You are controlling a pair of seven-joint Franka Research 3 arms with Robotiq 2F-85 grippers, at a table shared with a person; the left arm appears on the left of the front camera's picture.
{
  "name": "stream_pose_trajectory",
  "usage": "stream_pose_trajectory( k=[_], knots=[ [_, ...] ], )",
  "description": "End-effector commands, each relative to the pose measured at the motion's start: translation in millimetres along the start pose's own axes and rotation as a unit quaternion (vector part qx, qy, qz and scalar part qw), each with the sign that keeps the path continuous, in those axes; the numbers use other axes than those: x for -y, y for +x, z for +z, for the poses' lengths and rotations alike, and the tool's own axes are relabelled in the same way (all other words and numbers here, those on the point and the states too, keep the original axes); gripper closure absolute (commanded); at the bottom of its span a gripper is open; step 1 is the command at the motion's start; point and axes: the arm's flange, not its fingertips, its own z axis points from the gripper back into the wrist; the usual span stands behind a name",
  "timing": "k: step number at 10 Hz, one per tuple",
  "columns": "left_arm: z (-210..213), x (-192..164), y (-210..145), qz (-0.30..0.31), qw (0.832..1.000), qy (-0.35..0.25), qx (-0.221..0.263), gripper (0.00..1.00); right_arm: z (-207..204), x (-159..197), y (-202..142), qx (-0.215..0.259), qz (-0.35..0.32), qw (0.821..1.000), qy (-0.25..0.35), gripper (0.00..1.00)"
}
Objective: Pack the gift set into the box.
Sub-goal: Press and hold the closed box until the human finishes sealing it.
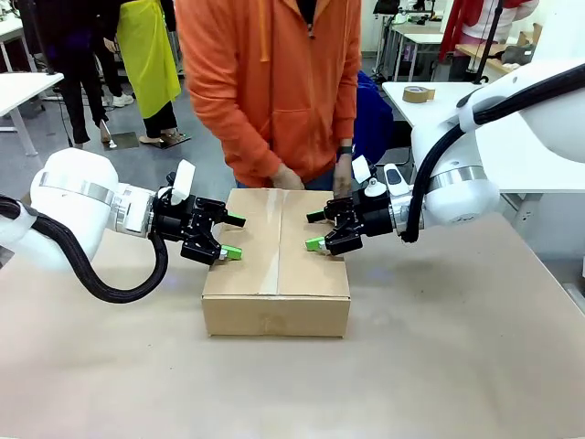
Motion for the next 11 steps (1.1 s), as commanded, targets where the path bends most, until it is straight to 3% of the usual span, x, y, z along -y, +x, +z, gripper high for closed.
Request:
stream_pose_trajectory(
  k=[1,11],
  knots=[
    [-0.3,0.7,-1.6,-0.007,1.000,0.000,0.000,0.00,-0.9,-1.7,-2.5,0.001,0.003,1.000,0.001,0.00],
    [-0.3,0.7,-1.6,-0.007,1.000,0.000,0.000,0.00,-0.9,-1.7,-2.5,0.001,0.003,1.000,0.001,0.00]
  ],
)
